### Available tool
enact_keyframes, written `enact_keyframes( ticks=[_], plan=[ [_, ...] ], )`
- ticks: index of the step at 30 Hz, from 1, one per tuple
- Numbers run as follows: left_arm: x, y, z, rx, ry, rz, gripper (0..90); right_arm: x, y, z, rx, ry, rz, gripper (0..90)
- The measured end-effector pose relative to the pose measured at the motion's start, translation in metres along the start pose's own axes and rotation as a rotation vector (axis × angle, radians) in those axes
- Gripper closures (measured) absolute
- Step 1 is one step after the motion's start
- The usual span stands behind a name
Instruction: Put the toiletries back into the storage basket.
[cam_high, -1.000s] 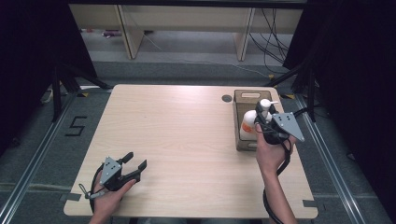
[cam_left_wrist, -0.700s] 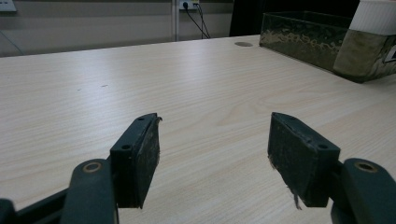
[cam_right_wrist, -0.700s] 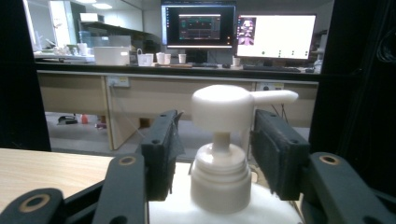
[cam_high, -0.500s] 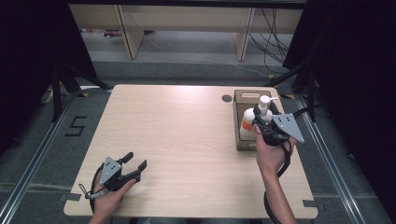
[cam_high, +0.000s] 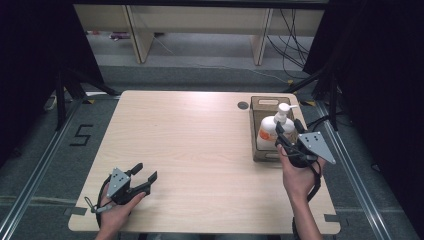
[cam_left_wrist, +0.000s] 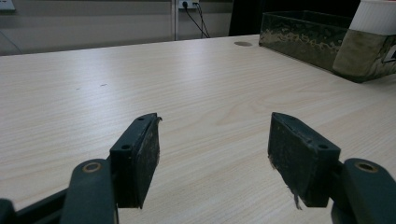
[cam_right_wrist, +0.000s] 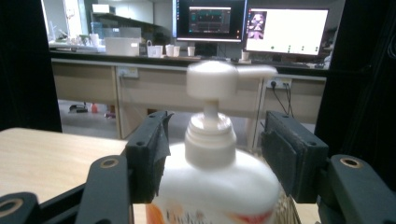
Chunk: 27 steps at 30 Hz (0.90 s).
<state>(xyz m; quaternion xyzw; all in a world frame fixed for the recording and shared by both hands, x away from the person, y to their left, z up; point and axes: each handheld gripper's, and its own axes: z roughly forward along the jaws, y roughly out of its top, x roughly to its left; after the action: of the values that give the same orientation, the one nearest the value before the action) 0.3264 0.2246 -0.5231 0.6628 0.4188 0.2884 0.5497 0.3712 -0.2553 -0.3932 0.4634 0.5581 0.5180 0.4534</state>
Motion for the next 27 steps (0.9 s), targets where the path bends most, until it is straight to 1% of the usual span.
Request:
enact_keyframes(
  ticks=[1,3,4,5,6,7,9,10,11,12,13,14,15,16,17,18,19,20,21,22,23,24,25,26,27],
  plan=[
    [0.0,0.0,0.0,-0.001,0.0,0.0,33.7,-0.002,-0.003,-0.004,0.007,0.002,0.006,42.0],
    [0.0,0.0,0.0,-0.001,0.002,-0.001,33.6,-0.006,-0.009,-0.008,0.014,-0.003,-0.013,41.8],
    [0.0,0.0,0.0,-0.001,0.002,0.0,33.7,-0.01,-0.016,-0.013,0.027,-0.011,-0.025,41.9],
    [0.0,0.0,0.0,-0.001,0.003,0.0,33.7,-0.01,-0.016,-0.013,0.027,-0.011,-0.025,41.9],
    [0.0,0.0,0.0,0.0,0.003,-0.002,33.6,-0.01,-0.02,-0.016,0.036,-0.016,-0.011,41.9],
    [0.0,0.0,0.0,-0.002,0.003,-0.005,33.6,-0.013,-0.023,-0.018,0.037,-0.019,-0.017,41.9],
    [0.0,0.0,0.0,0.0,0.005,-0.006,33.6,-0.019,-0.033,-0.024,0.055,-0.025,0.001,42.0],
    [0.0,0.0,0.0,0.002,0.006,-0.005,33.6,-0.021,-0.037,-0.025,0.057,-0.029,0.0,42.0],
    [0.0,0.0,0.0,0.0,0.005,-0.004,33.6,-0.021,-0.037,-0.025,0.057,-0.029,0.0,42.0],
    [0.0,0.0,0.0,0.0,0.006,-0.004,33.6,-0.021,-0.04,-0.026,0.063,-0.027,0.002,42.0],
    [0.0,0.0,0.0,0.0,0.006,-0.003,33.6,-0.023,-0.044,-0.027,0.074,-0.029,-0.01,42.0],
    [0.0,-0.001,0.001,-0.016,0.0,-0.007,33.6,-0.024,-0.053,-0.03,0.095,-0.027,-0.01,42.0],
    [0.0,-0.001,0.001,-0.016,0.001,-0.007,33.6,-0.025,-0.056,-0.031,0.11,-0.025,-0.017,42.0],
    [0.0,-0.001,0.001,-0.013,0.002,-0.006,33.6,-0.025,-0.056,-0.031,0.11,-0.025,-0.017,42.0],
    [0.0,0.0,0.0,-0.008,0.005,-0.005,33.6,-0.025,-0.06,-0.031,0.12,-0.019,-0.008,42.0],
    [0.0,0.0,0.001,-0.009,0.005,-0.003,33.6,-0.027,-0.065,-0.032,0.124,-0.018,-0.01,42.0],
    [0.0,0.0,0.001,-0.01,0.005,-0.002,33.6,-0.026,-0.069,-0.034,0.135,-0.026,0.007,42.1],
    [0.0,0.0,0.001,-0.009,0.006,-0.001,33.6,-0.027,-0.077,-0.036,0.155,-0.024,0.006,42.2],
    [0.0,0.0,0.001,-0.009,0.006,-0.001,33.6,-0.027,-0.077,-0.036,0.155,-0.024,0.006,42.2],
    [0.0,0.0,0.001,-0.009,0.008,-0.005,33.6,-0.027,-0.084,-0.037,0.172,-0.021,0.011,42.3],
    [0.0,0.0,0.001,-0.009,0.008,-0.005,33.6,-0.027,-0.084,-0.037,0.172,-0.021,0.011,42.3],
    [0.0,0.0,0.0,-0.009,0.007,-0.005,33.6,-0.025,-0.092,-0.039,0.189,-0.016,0.011,42.4],
    [0.0,0.0,0.0,-0.009,0.007,-0.005,33.5,-0.025,-0.092,-0.039,0.189,-0.016,0.011,42.4],
    [0.0,0.0,0.0,-0.009,0.007,-0.005,33.5,-0.025,-0.094,-0.04,0.206,-0.018,-0.001,42.4],
    [0.0,0.0,0.0,-0.008,0.007,-0.005,33.6,-0.025,-0.097,-0.04,0.195,-0.02,-0.01,42.5]
  ],
)
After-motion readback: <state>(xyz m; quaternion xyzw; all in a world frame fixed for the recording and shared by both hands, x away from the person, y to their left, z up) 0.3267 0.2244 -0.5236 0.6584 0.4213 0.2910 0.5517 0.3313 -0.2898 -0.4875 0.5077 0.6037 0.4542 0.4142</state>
